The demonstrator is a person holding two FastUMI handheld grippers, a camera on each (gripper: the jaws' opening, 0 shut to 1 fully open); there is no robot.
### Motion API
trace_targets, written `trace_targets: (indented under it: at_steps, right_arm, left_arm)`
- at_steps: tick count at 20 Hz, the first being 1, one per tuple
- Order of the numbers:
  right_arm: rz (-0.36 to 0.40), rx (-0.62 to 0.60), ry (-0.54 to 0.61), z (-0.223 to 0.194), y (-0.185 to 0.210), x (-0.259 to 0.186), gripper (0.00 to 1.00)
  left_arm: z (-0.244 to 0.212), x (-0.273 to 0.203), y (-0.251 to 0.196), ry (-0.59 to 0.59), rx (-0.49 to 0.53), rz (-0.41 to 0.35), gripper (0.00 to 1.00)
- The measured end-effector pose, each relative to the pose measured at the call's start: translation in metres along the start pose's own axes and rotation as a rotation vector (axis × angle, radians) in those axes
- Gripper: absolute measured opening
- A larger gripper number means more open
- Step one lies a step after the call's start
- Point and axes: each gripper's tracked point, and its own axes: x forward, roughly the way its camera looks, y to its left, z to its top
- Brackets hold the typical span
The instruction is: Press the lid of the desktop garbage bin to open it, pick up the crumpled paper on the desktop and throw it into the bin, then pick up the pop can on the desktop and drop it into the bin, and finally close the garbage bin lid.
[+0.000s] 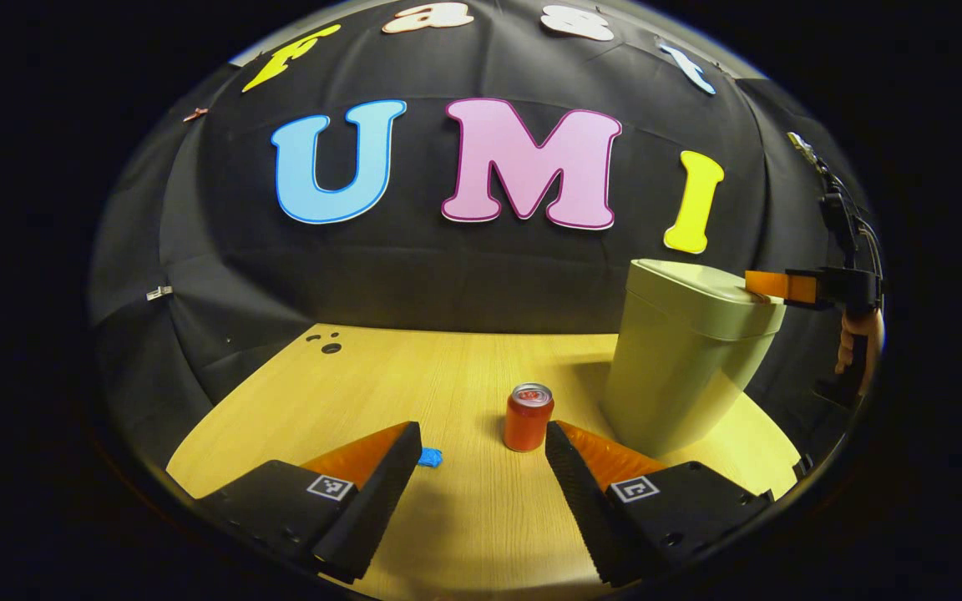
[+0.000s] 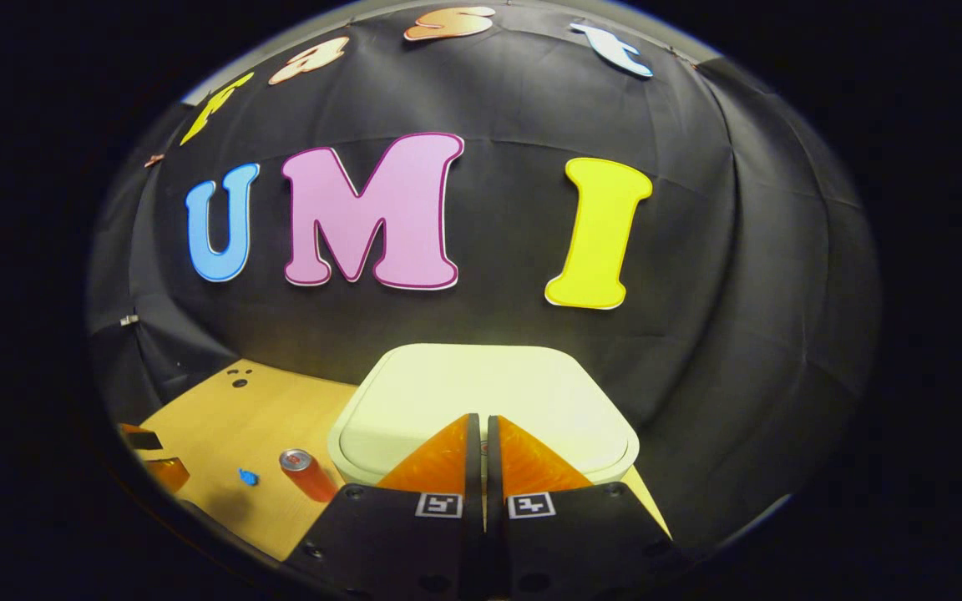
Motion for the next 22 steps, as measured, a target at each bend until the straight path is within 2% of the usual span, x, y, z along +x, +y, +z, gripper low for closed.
trace_targets:
  at_steps: [7, 8, 9, 15, 22]
  right_arm:
    - [-0.021, 0.024, -0.040, 0.010, -0.004, -0.005, 0.05]
    - [-0.026, 0.031, -0.046, 0.013, -0.004, -0.007, 0.09]
    - [-0.030, 0.039, -0.058, 0.019, -0.005, -0.009, 0.05]
    - [-0.049, 0.032, -0.161, 0.063, -0.008, -0.028, 0.05]
    - [-0.072, 0.054, -0.189, 0.072, -0.013, -0.054, 0.05]
  left_arm:
    - [0.005, 0.000, -0.003, -0.019, 0.018, -0.008, 0.96]
    - [0.004, 0.001, -0.002, -0.013, 0.015, -0.006, 0.96]
    - [0.001, 0.001, -0.001, -0.010, 0.010, -0.005, 0.96]
    - [0.006, 0.005, -0.002, -0.016, 0.007, -0.014, 0.96]
    - [0.014, 0.005, -0.004, -0.041, 0.019, -0.035, 0.96]
